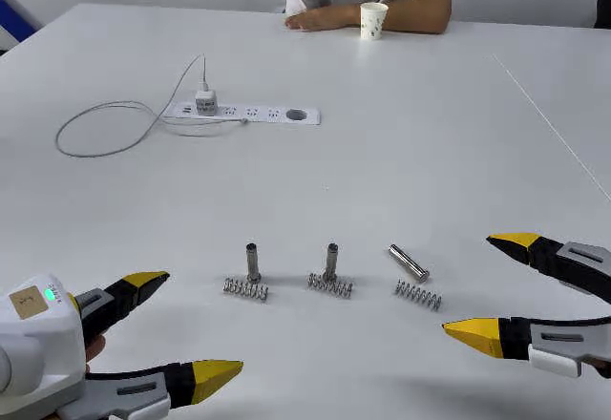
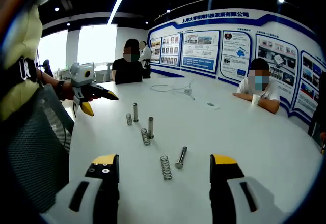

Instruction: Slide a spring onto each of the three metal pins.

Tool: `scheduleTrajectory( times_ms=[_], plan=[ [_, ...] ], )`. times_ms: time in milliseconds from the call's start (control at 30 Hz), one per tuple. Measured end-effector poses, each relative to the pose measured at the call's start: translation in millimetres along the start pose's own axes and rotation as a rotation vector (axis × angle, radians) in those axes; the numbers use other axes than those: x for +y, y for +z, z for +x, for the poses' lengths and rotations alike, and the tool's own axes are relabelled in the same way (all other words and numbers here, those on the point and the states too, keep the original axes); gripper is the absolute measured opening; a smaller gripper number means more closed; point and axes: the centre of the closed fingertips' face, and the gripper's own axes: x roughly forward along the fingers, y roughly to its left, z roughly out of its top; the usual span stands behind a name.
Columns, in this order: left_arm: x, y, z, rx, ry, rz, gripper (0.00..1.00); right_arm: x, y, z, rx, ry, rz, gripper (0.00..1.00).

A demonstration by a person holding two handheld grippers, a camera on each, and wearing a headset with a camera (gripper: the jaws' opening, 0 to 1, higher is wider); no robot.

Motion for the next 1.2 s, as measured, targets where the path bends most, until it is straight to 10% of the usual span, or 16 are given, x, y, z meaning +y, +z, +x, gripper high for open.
scheduleTrajectory(
  times_ms=[1200],
  plan=[
    [3.5, -3.7, -3.8, -0.014, 0.014, -0.019, 0.82, -40.2, 2.8, 59.8, 0.213, -0.075, 0.016, 0.4]
  ],
)
